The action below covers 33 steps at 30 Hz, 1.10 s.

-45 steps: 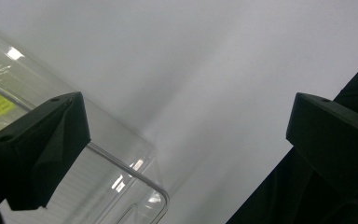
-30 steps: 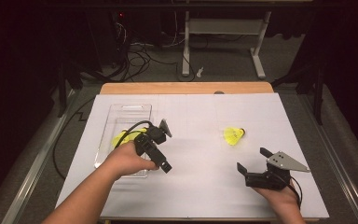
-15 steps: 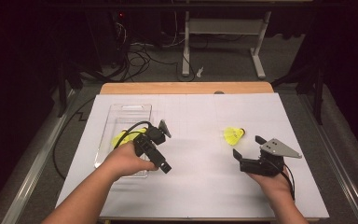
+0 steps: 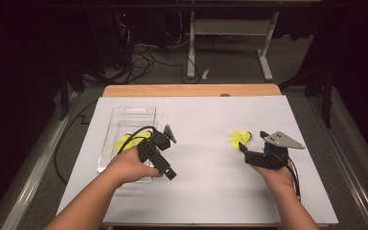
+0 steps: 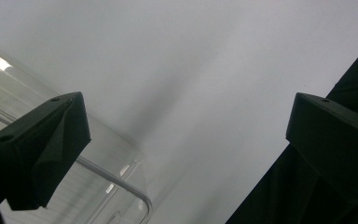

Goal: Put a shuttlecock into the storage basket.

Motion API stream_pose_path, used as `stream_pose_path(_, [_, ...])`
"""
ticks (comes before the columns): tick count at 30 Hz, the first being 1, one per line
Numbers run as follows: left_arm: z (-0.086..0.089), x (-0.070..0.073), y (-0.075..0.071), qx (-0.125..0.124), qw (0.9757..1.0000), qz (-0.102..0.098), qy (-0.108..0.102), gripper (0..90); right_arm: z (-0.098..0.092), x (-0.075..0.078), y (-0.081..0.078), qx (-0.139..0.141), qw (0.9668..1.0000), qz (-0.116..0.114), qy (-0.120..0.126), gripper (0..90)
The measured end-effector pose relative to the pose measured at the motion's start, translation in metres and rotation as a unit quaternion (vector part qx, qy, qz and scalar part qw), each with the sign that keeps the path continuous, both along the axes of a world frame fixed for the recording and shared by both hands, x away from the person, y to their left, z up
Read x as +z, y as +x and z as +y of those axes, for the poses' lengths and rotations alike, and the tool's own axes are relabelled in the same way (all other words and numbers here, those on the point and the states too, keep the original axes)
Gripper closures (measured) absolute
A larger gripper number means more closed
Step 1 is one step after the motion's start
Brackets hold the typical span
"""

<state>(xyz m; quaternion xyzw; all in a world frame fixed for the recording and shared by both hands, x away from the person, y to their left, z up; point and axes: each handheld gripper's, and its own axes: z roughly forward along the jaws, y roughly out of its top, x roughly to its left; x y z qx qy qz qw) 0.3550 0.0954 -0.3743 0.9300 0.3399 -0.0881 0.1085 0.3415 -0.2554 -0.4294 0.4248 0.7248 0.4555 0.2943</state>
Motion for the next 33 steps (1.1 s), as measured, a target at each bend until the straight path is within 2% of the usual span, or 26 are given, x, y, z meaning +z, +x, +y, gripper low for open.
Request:
stream_pose_path(5, [-0.003, -0.001, -0.002, -0.008, 1.0, -0.001, 0.001, 0.6, 0.002, 0.003, 0.007, 0.001, 1.0, 0.002, -0.001, 16.4])
stream_pose_path(9, [-0.006, -0.002, -0.004, -0.012, 0.9999, -0.001, 0.005, 0.5, 0.004, 0.004, 0.014, 0.003, 1.0, 0.008, -0.004, 22.7])
stream_pose_path(12, [-0.007, -0.002, -0.005, -0.017, 0.9998, -0.001, 0.009, 0.5, 0.005, 0.004, 0.019, 0.006, 0.9999, 0.013, -0.001, 30.1])
stream_pose_path(17, [-0.008, -0.002, -0.005, -0.018, 0.9998, 0.001, 0.01, 0.5, 0.008, 0.002, 0.028, 0.004, 0.9998, 0.012, -0.014, 43.2])
stream_pose_path(22, [-0.009, -0.003, -0.006, -0.018, 0.9998, 0.001, 0.008, 0.5, 0.009, -0.001, 0.038, 0.007, 0.9995, 0.024, -0.019, 55.1])
stream_pose_path(27, [-0.009, -0.006, -0.006, -0.018, 0.9998, 0.003, 0.006, 0.5, 0.012, -0.008, 0.044, 0.004, 0.9986, 0.036, -0.038, 58.6])
stream_pose_path(33, [-0.009, -0.006, -0.005, -0.017, 0.9998, 0.004, 0.002, 0.5, 0.013, -0.014, 0.049, 0.003, 0.9979, 0.042, -0.05, 60.5])
